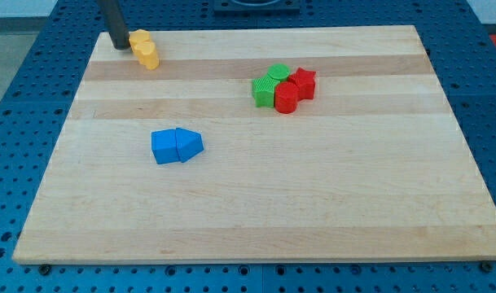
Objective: Push the yellow blocks into the blue cube
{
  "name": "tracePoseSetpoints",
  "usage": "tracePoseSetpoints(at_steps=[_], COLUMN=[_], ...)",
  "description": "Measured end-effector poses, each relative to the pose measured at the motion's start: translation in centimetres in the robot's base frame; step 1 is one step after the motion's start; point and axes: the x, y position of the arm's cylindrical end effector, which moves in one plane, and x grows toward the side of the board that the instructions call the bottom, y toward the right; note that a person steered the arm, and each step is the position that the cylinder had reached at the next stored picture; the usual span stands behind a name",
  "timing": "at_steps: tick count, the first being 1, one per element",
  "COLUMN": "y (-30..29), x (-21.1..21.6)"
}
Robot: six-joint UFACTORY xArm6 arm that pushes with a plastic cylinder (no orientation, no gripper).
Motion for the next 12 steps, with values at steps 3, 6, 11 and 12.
tracePoseSetpoints(at_steps=[3, 6, 11, 12], y=[-2.4, 2.7, 6.1, 7.6], x=[-3.8, -3.4, 8.9, 11.8])
